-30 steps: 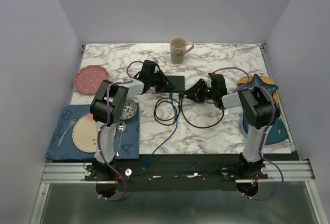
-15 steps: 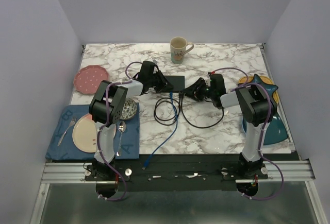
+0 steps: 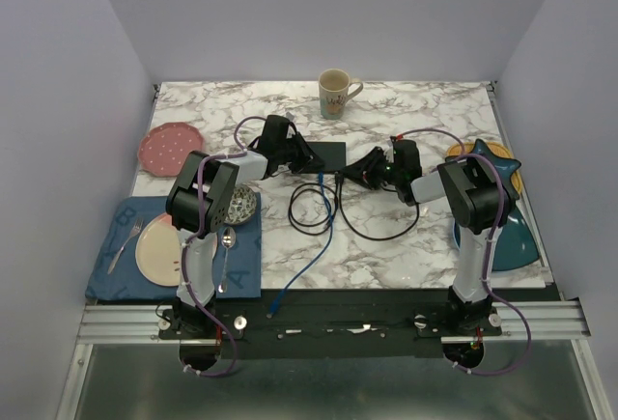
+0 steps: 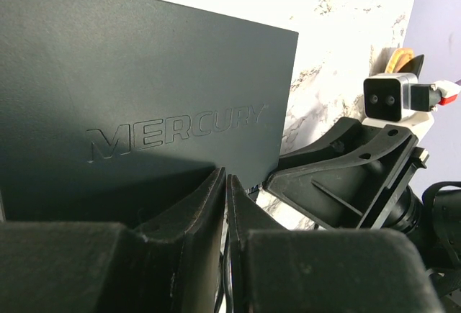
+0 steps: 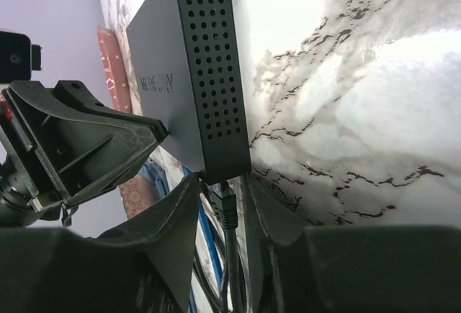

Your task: Pull the plug from the switch port

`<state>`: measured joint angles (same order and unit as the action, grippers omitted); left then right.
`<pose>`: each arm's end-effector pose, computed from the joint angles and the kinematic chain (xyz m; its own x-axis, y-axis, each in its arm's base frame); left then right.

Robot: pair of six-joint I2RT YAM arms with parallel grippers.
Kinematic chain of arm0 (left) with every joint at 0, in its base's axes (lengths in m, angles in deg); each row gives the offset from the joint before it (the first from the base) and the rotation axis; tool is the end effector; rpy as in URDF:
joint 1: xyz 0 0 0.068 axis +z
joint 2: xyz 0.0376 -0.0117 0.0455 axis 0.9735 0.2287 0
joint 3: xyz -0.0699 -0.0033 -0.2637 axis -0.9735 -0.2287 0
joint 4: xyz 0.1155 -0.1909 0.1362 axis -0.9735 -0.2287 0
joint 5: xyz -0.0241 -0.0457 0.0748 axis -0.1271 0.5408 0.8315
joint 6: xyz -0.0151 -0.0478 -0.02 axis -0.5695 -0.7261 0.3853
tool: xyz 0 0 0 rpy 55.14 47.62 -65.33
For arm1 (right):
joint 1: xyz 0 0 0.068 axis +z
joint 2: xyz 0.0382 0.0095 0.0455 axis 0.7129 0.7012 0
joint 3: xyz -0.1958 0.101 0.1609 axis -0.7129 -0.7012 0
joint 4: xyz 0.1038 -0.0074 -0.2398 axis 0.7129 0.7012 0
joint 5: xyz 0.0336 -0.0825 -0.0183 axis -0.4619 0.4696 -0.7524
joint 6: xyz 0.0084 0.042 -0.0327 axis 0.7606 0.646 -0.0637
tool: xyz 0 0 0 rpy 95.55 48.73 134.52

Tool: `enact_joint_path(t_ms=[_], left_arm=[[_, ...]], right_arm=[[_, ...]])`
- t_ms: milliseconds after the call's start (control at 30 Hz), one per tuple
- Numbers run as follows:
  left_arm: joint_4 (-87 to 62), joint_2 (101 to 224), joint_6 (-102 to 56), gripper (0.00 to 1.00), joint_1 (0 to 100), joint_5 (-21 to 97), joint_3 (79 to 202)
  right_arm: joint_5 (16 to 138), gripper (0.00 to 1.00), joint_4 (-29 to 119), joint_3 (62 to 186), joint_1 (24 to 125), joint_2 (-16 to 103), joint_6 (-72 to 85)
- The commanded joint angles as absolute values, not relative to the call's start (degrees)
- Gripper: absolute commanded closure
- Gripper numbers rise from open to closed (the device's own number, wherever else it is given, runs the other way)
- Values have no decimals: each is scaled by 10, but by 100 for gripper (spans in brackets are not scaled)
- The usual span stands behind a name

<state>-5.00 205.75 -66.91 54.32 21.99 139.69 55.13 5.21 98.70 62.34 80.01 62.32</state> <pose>0.4023 -0.1820 0.1422 -0.8516 -0.4648 -0.2425 -0.0984 0.5961 -0.7969 0.3643 0.1287 0.0966 -0.7981 0.5654 -0.2084 0.0850 0.4480 0.8900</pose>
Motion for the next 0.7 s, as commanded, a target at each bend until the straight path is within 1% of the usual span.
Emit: enact_joint_path(t_ms=[0,500,667], left_arm=[[-112,2067,-658,80,547,233,1370],[-110,2066,-661,80,547,230,1369],[-109,2067,-661,80,547,227,1368]], right_arm=[[575,63,89,995,626,798,598],[571,65,154,1031,632,800,564],[568,57,153,1019,632,792,553]])
